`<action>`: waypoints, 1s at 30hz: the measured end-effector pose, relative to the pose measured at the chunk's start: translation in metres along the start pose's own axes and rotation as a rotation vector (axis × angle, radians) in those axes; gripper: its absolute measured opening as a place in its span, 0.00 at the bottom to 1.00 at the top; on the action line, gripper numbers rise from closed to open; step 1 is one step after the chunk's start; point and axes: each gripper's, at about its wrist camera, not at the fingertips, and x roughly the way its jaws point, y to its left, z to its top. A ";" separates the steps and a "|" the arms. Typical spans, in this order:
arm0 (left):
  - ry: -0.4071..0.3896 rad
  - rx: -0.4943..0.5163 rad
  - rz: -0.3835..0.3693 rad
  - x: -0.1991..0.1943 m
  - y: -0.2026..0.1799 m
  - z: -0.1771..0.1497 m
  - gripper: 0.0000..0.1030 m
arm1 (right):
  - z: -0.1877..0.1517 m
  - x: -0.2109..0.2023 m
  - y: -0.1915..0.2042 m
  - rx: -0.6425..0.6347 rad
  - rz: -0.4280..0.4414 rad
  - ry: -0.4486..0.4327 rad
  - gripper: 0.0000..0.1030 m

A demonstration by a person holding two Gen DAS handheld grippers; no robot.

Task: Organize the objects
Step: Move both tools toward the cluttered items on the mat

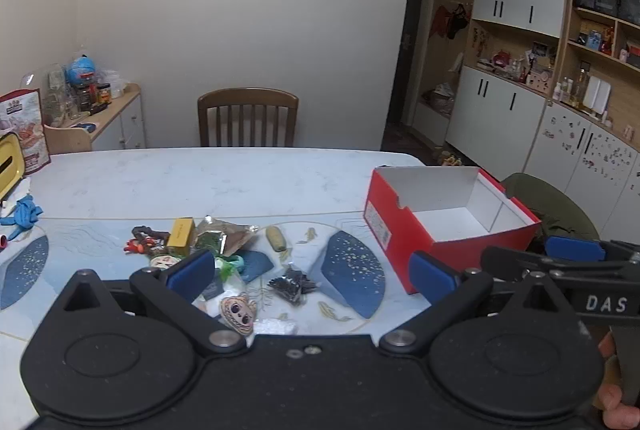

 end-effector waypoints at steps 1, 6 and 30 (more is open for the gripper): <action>-0.001 0.001 -0.001 0.000 0.000 0.000 1.00 | 0.000 0.000 0.000 0.003 0.001 0.000 0.97; -0.010 0.006 0.005 -0.002 -0.003 0.001 1.00 | 0.001 -0.001 0.000 0.002 0.002 -0.012 0.97; -0.050 -0.018 0.050 -0.013 -0.003 0.000 1.00 | 0.003 -0.010 0.008 -0.059 0.033 -0.067 0.97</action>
